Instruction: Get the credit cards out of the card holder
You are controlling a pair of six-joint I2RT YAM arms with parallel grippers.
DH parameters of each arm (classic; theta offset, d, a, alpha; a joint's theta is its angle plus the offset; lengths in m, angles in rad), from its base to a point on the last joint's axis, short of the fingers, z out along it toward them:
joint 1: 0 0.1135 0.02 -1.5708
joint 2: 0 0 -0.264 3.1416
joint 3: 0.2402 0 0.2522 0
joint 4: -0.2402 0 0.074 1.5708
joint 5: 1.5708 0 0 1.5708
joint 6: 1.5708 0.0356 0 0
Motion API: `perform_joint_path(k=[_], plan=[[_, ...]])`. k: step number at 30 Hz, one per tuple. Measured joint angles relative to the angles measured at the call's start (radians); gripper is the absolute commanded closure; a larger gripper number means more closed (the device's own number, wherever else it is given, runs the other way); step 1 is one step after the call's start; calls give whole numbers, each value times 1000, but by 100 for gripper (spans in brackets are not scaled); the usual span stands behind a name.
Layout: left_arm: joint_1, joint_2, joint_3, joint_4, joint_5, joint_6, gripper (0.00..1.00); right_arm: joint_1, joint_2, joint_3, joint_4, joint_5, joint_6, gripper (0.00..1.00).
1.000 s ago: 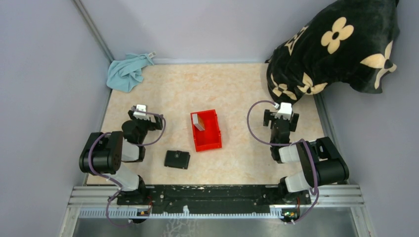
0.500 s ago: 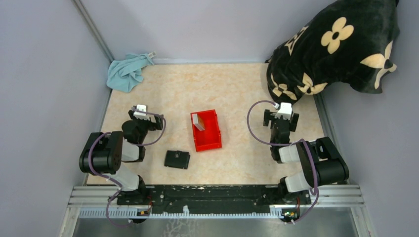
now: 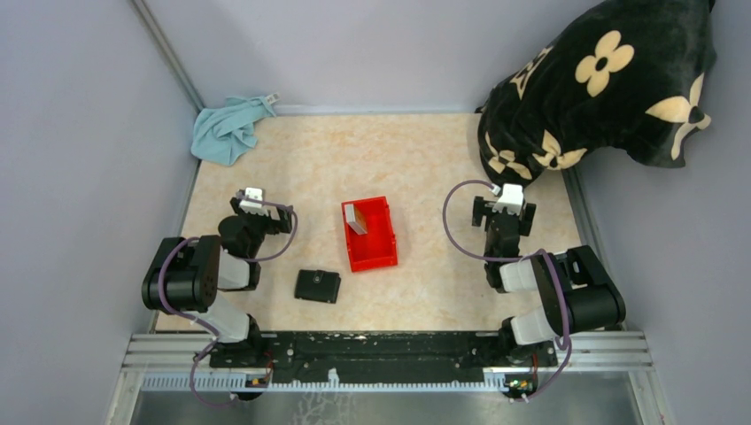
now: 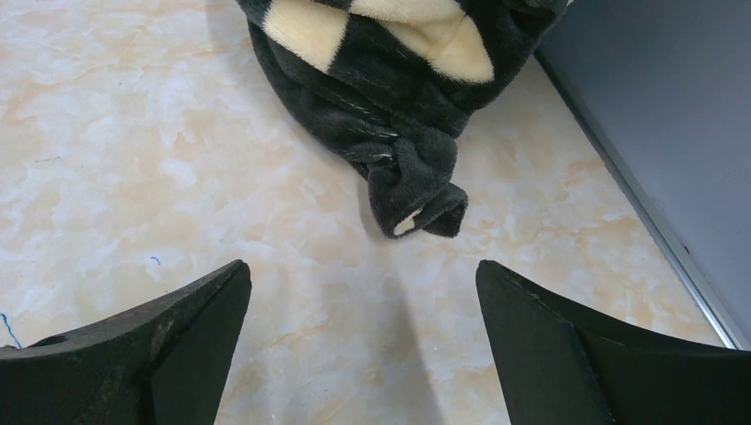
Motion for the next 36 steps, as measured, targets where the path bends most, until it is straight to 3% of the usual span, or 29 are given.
perform_joint_path(k=[36], plan=[[-10, 0, 0, 0, 15, 14, 1, 0, 0, 0, 0, 0, 0, 1]])
